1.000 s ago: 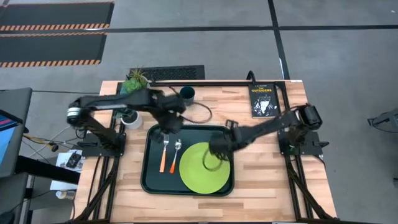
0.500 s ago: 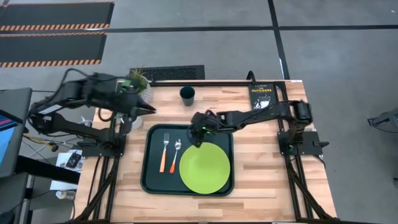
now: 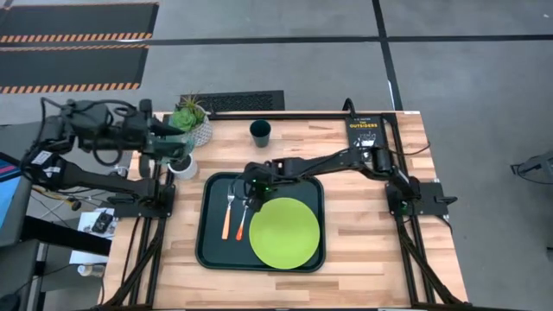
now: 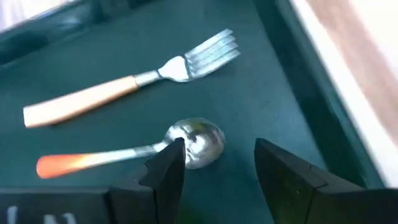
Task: Pick and place plate/cup/fork/spoon on tray
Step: Put the orange spoon on the black tray to the left of the green plate
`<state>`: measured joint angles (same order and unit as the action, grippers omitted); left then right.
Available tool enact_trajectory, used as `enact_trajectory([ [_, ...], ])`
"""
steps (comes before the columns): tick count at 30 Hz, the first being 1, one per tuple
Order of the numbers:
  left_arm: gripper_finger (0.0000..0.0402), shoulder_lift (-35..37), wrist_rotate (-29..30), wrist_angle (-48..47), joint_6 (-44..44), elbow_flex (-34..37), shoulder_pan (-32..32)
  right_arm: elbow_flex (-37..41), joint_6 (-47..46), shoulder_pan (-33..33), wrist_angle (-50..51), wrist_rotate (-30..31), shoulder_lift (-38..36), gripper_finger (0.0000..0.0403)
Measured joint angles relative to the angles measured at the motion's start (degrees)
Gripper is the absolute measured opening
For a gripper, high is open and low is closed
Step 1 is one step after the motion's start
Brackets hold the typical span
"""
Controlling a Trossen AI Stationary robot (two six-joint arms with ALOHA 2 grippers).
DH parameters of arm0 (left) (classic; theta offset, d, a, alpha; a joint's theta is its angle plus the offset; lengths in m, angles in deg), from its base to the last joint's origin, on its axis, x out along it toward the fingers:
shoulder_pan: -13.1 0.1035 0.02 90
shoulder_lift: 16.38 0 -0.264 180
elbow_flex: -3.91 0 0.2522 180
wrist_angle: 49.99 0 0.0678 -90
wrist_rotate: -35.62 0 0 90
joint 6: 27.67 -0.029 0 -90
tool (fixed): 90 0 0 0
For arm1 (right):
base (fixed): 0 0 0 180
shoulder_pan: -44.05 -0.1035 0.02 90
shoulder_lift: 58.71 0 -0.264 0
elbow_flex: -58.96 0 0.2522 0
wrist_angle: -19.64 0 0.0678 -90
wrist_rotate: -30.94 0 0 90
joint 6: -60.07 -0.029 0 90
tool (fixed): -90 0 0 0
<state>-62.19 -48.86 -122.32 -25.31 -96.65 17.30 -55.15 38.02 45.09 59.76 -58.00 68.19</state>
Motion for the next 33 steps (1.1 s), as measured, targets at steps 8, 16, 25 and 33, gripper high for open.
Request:
enact_trajectory([
  [8, 0.0158, 1.72, 1.22, -3.85, 2.86, 0.00, 0.02, -2.17, -0.33, 0.61, 3.09, -1.16, 2.87, 0.0210],
  [16, 0.0147, 1.73, 1.21, -5.48, 1.86, 2.12, 0.02, -2.19, 0.07, 0.44, 4.89, -1.19, 2.81, 0.0193],
  [25, 0.0146, 1.72, 1.21, -4.77, 0.47, 5.40, 0.02, -1.18, -0.38, 1.09, 3.73, -1.09, 2.79, 0.0191],
  [33, 0.0146, 1.74, 1.37, -4.46, 0.35, 5.40, 0.02, 0.56, -1.90, 0.27, 1.10, -0.79, 2.79, 0.0191],
])
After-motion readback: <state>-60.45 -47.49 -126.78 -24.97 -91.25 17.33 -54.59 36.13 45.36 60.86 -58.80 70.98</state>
